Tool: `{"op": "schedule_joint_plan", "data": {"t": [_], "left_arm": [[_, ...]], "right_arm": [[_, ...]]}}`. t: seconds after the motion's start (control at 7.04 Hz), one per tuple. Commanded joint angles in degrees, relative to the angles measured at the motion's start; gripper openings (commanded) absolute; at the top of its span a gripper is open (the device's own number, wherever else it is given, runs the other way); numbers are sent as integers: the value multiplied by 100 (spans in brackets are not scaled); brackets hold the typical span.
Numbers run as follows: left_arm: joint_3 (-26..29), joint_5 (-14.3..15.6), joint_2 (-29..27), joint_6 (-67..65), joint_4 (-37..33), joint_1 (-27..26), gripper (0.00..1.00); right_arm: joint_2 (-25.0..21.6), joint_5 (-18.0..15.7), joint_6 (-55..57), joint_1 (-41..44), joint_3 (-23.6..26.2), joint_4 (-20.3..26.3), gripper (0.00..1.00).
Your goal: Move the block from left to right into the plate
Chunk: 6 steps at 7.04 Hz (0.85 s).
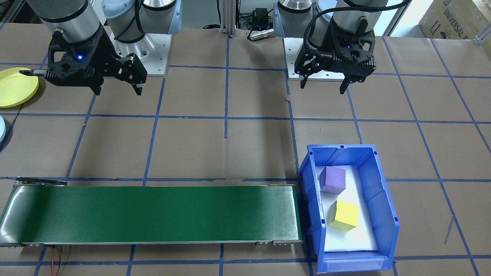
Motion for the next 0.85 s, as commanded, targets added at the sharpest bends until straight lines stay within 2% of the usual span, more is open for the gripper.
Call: {"op": "schedule_joint_plan", "data": {"t": [0.0, 0.28, 0.57, 0.71], "left_arm": [[28, -4, 13, 28, 14, 15, 100], [64, 5, 22, 133, 136, 146, 100], [-32, -30, -117, 1104, 208, 1074, 100], [37, -39, -440, 1353, 399, 1305, 100]], "right_arm": [[0, 7, -3, 2, 6, 8, 100], [0, 7, -3, 2, 6, 8, 100], [0, 7, -3, 2, 6, 8, 100], [0, 7, -3, 2, 6, 8, 100]]}}
